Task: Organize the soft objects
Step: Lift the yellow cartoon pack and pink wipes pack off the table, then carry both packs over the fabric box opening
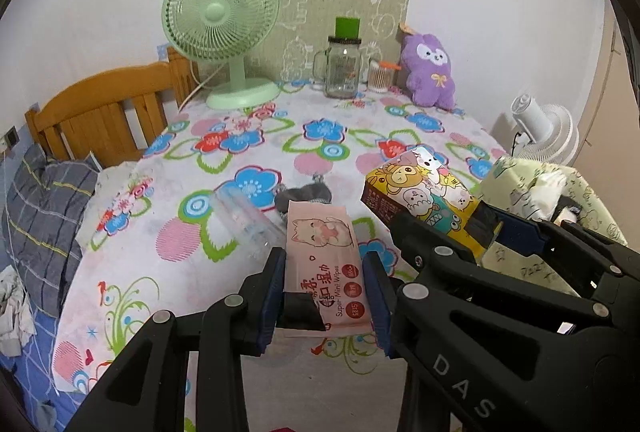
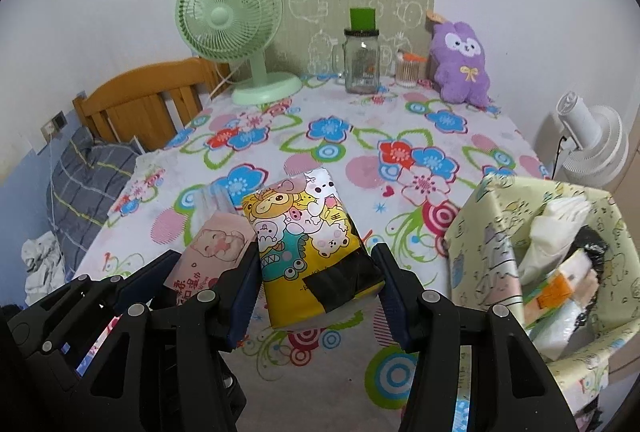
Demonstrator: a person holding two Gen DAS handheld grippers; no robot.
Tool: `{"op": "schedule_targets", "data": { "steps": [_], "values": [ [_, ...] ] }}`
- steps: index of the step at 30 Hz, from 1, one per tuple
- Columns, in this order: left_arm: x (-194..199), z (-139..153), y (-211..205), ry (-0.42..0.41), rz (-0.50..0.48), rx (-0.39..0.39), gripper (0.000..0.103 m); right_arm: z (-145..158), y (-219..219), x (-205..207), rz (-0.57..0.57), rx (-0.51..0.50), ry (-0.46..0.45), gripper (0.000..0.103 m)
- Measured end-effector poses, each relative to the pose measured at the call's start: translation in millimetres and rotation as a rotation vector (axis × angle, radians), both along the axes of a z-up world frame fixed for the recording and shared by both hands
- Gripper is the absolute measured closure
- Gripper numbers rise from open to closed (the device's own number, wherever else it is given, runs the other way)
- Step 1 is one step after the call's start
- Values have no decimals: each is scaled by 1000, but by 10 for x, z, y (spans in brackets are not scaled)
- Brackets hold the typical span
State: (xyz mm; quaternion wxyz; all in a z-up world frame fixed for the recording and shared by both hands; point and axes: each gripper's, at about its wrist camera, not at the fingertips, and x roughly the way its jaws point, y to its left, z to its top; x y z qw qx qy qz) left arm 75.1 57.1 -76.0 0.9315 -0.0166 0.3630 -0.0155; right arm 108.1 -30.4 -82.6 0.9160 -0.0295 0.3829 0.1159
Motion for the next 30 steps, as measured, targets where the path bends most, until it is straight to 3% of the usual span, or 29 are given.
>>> {"op": "schedule_targets", "data": {
  "steps": [12,30],
  "values": [
    [-132,324,-71,-71,4,11,63,364,-81,-162,3,17,-70,45],
    [-118,481,-389,-107,-48,19,63,558,-391,-205,-45,26,-108,45]
  ]
}}
